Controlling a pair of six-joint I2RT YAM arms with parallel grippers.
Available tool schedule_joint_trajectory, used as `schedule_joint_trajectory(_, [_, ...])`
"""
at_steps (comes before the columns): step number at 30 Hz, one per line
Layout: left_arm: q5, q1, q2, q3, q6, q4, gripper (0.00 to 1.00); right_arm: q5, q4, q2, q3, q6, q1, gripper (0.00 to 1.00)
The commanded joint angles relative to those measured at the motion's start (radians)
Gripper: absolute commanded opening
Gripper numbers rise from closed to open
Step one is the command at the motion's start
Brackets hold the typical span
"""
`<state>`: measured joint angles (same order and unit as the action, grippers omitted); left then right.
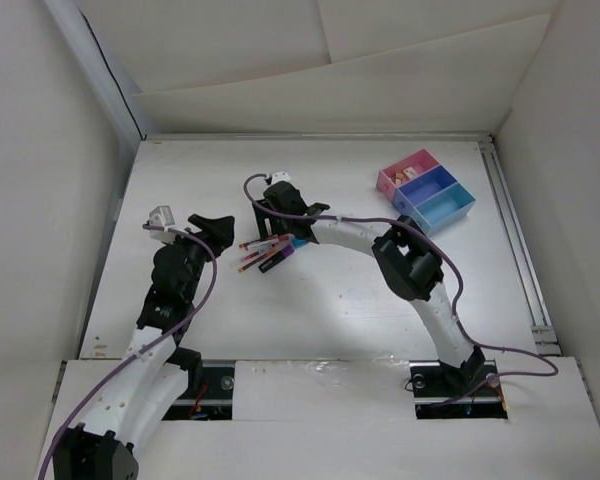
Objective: Sort the stationery into containers
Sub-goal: Grab a piece of stationery with the right arm
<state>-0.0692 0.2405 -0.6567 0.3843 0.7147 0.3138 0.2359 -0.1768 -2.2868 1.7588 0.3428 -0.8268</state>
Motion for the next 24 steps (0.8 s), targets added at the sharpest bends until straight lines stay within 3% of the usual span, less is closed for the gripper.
schedule_joint_trajectory(1, [-0.029,0.002,0.038,0.028,-0.006,0.004,0.66,0.031,-0.036,-0.02,0.067,-0.011,-0.012,0.87])
schedule_joint_trajectory(7, [-0.141,0.002,0.129,0.019,0.037,-0.056,0.66,0.031,-0.047,-0.03,0.08,-0.011,-0.021,0.73])
schedule_joint_trajectory(12, [-0.17,0.002,0.204,-0.027,0.06,-0.045,0.69,0.051,-0.047,-0.039,0.07,-0.002,-0.031,0.69])
schedule_joint_trajectory(21, [-0.107,0.002,0.137,0.01,0.051,-0.038,0.69,0.071,-0.07,-0.059,0.1,-0.002,-0.031,0.75])
schedule_joint_trajectory(23, [-0.107,0.002,0.137,-0.001,0.051,-0.038,0.69,0.071,-0.07,-0.059,0.1,0.007,-0.031,0.68])
schedule_joint_trajectory(24, [-0.107,0.002,0.137,-0.001,0.051,-0.038,0.69,0.071,-0.07,-0.059,0.1,0.007,-0.031,0.6])
